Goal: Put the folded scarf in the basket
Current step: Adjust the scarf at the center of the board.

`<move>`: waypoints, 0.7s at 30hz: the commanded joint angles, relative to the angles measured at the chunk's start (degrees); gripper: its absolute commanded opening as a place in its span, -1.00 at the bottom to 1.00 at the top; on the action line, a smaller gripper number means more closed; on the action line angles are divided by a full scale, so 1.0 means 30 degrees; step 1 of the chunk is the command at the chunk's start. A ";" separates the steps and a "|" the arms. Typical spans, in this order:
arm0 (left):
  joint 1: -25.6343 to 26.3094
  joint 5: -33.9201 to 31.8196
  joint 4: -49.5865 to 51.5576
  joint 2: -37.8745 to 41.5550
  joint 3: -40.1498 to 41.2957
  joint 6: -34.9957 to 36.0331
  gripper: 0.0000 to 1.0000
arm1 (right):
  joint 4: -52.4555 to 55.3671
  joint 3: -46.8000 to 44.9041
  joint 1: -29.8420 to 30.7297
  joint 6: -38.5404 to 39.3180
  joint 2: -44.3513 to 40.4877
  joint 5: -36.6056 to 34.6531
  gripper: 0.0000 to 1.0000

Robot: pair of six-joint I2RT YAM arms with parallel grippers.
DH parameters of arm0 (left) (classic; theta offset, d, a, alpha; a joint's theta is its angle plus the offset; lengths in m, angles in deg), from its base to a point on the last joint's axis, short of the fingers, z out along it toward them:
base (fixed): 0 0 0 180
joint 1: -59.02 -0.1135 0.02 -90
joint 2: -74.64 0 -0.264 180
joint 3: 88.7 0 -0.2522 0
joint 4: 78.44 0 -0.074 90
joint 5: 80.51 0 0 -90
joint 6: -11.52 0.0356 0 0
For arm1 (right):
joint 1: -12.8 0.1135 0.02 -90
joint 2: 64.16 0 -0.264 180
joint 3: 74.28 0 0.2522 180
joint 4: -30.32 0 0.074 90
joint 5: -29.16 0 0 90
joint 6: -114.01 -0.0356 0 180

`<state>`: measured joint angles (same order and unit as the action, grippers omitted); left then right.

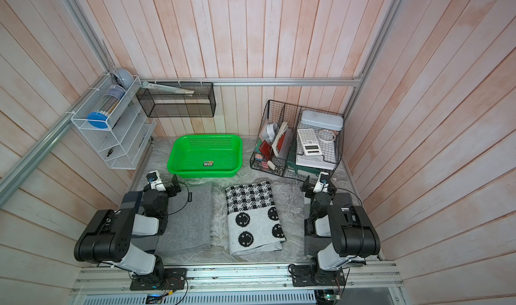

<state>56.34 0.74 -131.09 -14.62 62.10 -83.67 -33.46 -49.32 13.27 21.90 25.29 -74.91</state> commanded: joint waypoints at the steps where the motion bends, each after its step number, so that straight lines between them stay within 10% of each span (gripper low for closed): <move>1: -0.0060 0.0170 -0.0633 0.0264 0.0340 -0.0027 0.99 | 0.0067 -0.0106 0.0383 -0.0198 -0.0915 -0.1242 0.96; 9: 0.0451 -0.2720 0.4066 0.6538 0.0631 -0.1062 0.99 | 0.7509 0.0843 0.0856 -0.1414 -0.6248 -0.3074 0.96; 15: 0.0394 -0.3473 0.9310 0.9667 -0.0478 -0.6052 0.99 | 1.4364 0.2614 0.0660 -0.5354 -0.9255 -0.3511 0.96; 21: -0.0735 0.1673 1.2676 1.0391 -0.1591 -0.9581 0.99 | 1.8700 0.2975 -0.0167 -0.8552 -1.3244 0.0096 0.96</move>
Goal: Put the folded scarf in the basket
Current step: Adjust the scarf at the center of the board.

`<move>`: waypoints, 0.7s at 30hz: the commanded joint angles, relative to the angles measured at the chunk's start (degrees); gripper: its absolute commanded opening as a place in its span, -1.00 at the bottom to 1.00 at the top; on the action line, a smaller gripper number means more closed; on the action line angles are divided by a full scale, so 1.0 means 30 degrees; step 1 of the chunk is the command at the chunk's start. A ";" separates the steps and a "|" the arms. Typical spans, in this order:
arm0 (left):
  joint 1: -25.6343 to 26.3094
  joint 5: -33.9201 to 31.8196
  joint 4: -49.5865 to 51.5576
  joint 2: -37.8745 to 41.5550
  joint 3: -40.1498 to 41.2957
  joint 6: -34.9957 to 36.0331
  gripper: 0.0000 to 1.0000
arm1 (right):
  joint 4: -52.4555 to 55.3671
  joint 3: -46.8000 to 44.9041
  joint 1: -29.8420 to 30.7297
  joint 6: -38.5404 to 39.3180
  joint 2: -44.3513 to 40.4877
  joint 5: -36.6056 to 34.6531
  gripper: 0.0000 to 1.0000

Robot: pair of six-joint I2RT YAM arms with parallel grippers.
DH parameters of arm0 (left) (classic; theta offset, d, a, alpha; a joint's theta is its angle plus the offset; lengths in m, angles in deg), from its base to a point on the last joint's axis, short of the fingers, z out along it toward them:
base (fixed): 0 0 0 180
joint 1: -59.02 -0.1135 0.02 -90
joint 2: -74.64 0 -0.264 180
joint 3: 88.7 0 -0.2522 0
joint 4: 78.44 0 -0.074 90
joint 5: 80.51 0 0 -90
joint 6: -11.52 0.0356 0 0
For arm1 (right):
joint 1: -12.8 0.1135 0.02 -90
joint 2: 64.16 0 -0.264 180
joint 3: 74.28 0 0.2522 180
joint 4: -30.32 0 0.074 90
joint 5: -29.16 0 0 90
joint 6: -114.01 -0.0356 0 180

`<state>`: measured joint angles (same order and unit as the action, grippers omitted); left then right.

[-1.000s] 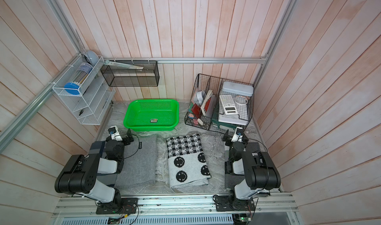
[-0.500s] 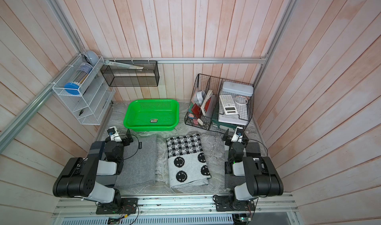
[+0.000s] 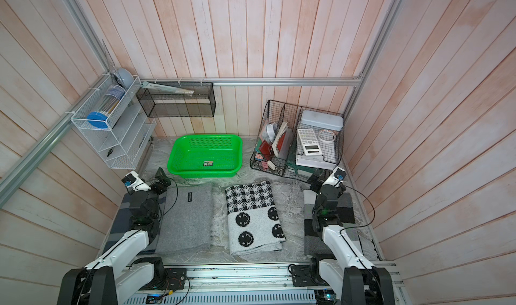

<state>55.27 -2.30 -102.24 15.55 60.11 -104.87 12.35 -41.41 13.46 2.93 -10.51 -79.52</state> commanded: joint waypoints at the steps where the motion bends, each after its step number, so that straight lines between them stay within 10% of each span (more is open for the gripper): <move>1: -0.0475 0.3481 0.3460 0.0606 -0.1035 -0.2891 0.99 | 0.4250 0.0377 -0.0272 -0.2661 -0.2065 0.1642 0.96; 10: 0.0020 0.8693 1.0067 0.3589 -0.2966 -0.4287 1.00 | 1.0150 0.1952 -0.0438 -0.3216 -0.6419 0.7366 0.96; 16: 0.6537 0.6189 1.3740 0.3316 -0.4235 -0.2316 1.00 | 1.1516 0.3028 -0.0332 -0.2770 -0.5567 1.3786 0.94; 21: 1.0852 0.4215 1.4855 0.1518 -0.4769 -0.2376 0.99 | 1.3597 0.3913 0.1390 -0.2078 -0.3805 1.3275 0.94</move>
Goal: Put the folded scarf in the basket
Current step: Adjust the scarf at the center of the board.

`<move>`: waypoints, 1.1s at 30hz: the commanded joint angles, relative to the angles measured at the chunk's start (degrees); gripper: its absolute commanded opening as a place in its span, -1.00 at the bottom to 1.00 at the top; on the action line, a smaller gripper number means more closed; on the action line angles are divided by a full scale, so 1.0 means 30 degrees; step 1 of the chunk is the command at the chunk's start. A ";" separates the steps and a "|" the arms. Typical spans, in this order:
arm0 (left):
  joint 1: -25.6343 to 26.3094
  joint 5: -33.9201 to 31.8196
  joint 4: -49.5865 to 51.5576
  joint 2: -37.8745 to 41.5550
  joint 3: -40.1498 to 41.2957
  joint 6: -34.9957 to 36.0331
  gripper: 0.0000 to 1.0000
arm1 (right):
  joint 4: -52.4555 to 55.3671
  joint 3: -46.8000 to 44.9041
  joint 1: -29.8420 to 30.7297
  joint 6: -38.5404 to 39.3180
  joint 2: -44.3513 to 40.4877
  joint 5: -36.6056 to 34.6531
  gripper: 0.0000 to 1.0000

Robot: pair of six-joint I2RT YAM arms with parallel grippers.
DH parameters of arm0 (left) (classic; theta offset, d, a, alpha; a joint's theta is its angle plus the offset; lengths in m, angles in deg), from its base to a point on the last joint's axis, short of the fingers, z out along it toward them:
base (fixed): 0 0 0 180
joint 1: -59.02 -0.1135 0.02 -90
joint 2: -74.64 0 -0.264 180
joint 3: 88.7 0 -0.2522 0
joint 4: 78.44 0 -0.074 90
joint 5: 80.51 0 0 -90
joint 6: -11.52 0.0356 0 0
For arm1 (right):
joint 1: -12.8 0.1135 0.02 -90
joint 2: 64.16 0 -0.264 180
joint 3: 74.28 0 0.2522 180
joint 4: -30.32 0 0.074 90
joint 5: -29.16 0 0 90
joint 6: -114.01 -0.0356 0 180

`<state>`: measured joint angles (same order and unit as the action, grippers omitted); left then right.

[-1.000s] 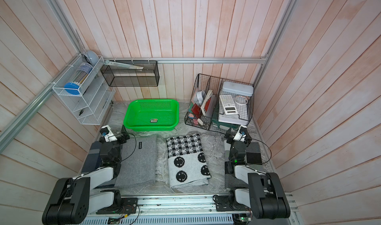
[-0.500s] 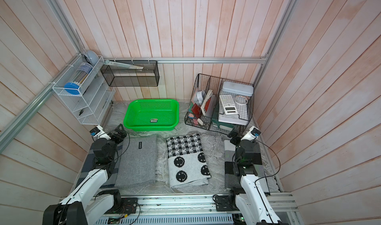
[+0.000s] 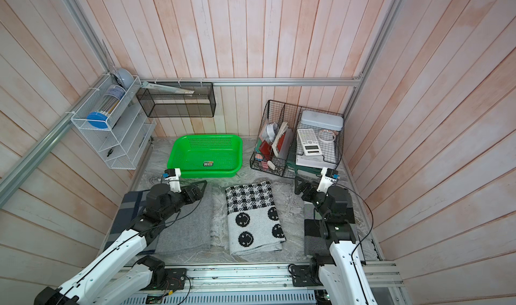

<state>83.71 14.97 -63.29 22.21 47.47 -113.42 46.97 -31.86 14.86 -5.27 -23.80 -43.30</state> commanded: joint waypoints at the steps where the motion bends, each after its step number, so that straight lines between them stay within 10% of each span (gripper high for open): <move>1: 0.2562 -0.2278 0.2091 -0.1091 -0.0606 0.0380 0.98 | 0.2301 0.0888 0.1693 0.0881 0.1133 0.0759 0.94; 8: 0.7237 -0.4505 0.2632 -0.3769 -0.0752 -0.1702 0.90 | 0.1669 0.1997 0.6770 0.1237 0.5998 -0.2142 0.90; 20: 0.9374 -0.4391 0.0897 -0.4332 0.0730 -0.5354 0.53 | -0.1002 0.3374 0.7129 0.1130 1.3065 -0.1926 0.36; 33: 1.0946 -0.4114 -0.2108 -0.6597 0.1068 -0.6811 0.23 | -0.0168 0.3940 0.7171 0.1555 1.4687 -0.1472 -0.37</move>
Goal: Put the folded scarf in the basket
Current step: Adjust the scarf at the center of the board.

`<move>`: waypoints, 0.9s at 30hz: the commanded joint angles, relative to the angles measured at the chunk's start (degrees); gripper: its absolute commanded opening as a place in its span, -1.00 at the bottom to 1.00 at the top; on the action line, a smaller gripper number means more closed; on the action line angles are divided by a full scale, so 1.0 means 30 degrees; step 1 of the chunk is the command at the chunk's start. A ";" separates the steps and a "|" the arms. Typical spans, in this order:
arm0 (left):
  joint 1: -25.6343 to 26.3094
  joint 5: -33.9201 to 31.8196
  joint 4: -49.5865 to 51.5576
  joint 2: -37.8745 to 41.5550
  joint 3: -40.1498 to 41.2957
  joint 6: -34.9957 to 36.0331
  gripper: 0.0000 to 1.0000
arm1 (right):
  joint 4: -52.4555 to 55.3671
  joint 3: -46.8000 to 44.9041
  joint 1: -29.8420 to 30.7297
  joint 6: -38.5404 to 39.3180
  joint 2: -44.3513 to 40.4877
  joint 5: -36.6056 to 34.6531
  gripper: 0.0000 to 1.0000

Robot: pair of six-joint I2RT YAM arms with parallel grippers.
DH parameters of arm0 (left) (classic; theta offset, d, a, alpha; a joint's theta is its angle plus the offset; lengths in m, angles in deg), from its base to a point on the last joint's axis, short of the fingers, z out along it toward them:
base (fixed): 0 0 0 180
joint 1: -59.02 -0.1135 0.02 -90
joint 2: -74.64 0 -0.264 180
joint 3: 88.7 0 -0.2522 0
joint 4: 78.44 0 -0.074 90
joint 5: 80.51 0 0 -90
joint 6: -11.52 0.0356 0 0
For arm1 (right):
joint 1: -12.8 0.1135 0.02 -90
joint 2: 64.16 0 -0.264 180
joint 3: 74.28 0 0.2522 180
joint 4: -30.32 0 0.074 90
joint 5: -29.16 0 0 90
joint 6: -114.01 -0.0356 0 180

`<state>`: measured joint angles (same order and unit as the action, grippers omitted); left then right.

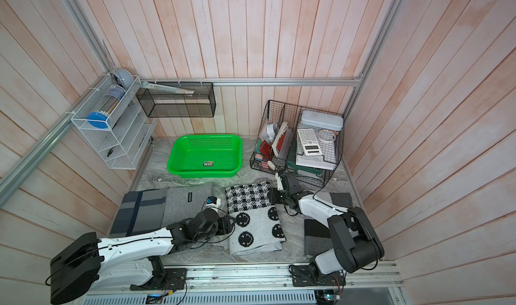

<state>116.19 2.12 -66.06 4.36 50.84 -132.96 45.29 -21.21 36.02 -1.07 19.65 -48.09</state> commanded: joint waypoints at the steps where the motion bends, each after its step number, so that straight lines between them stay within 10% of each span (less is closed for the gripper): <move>1: 0.0118 0.0116 -0.1178 -0.0987 -0.0148 -0.0272 0.15 | 0.0325 0.0305 0.0132 0.0160 0.0217 0.0207 -0.41; 9: 0.0123 -0.1198 -0.0818 -0.3109 -0.1196 -0.0001 -0.54 | 0.0188 -0.0676 0.0110 0.0288 -0.0375 0.0541 -0.98; 20: -0.3731 -0.0083 -0.0618 -0.5346 -0.4064 0.3109 -0.96 | 0.1628 -0.4901 0.0479 -0.1326 -0.5615 0.0306 -1.00; 23: -0.4539 0.0659 0.0451 -0.5965 -0.5907 0.4510 -0.57 | 0.2745 -0.6167 0.1628 -0.2527 -0.8316 0.0240 -1.00; 24: -0.4614 0.0761 0.1210 -0.6132 -0.6704 0.4792 -0.05 | 0.3168 -0.6464 0.1934 -0.2948 -0.9215 0.0137 -0.89; 27: -0.4583 0.0530 0.2130 -0.5715 -0.7350 0.4904 0.61 | 0.4916 -0.7024 0.2279 -0.4017 -1.2419 -0.0827 0.09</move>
<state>102.35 2.44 -62.94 -13.90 30.84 -121.44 53.57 -41.41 42.29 -8.68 -11.76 -47.87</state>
